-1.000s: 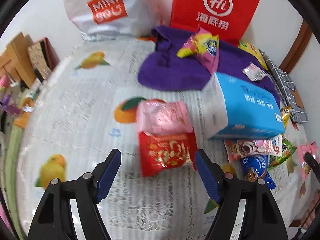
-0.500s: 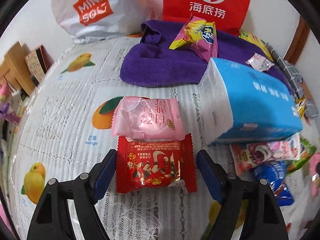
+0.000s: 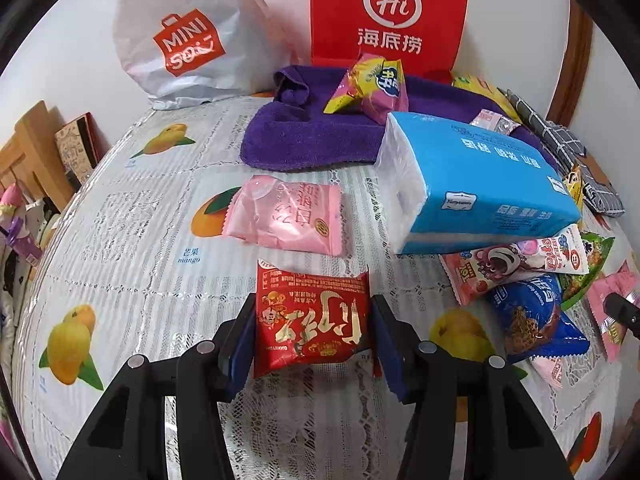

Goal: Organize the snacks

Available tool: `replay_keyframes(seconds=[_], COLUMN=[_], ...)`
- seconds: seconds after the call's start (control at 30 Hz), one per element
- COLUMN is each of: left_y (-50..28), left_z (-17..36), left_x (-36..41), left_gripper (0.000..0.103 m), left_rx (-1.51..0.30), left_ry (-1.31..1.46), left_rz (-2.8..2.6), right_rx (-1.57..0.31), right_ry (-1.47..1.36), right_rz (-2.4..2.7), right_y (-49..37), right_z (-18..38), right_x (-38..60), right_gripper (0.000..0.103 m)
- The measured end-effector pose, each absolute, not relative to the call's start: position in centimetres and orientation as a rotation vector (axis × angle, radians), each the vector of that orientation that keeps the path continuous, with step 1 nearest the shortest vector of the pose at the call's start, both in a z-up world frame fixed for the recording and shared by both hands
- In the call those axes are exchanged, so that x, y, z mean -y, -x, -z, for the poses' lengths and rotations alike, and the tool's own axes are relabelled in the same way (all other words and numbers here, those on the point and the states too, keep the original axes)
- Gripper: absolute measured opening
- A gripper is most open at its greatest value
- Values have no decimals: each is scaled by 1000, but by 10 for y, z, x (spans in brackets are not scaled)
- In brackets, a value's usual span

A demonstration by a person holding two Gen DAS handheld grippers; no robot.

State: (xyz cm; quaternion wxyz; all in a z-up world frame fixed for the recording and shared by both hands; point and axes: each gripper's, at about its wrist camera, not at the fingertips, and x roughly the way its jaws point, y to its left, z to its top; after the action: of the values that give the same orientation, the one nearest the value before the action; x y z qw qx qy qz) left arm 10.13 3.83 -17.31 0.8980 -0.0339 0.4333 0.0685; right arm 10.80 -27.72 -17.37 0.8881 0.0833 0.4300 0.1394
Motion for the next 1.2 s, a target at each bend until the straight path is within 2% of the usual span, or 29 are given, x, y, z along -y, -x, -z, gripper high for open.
replay_keyframes(seconds=[0.7,1.2], left_y=[-90,-76], left_z=[175,154], left_x=[-33,-31], left_gripper=[51,49], left_rx=[-890,-913], left_ry=[75,128], left_rz=[-121,-76], right_rx=[-846,-803], right_ry=[-109,-112], right_rz=[-224,-223], right_y=[-94,-80], right_z=[163,143], right_x=[278,284], right_gripper=[55,55])
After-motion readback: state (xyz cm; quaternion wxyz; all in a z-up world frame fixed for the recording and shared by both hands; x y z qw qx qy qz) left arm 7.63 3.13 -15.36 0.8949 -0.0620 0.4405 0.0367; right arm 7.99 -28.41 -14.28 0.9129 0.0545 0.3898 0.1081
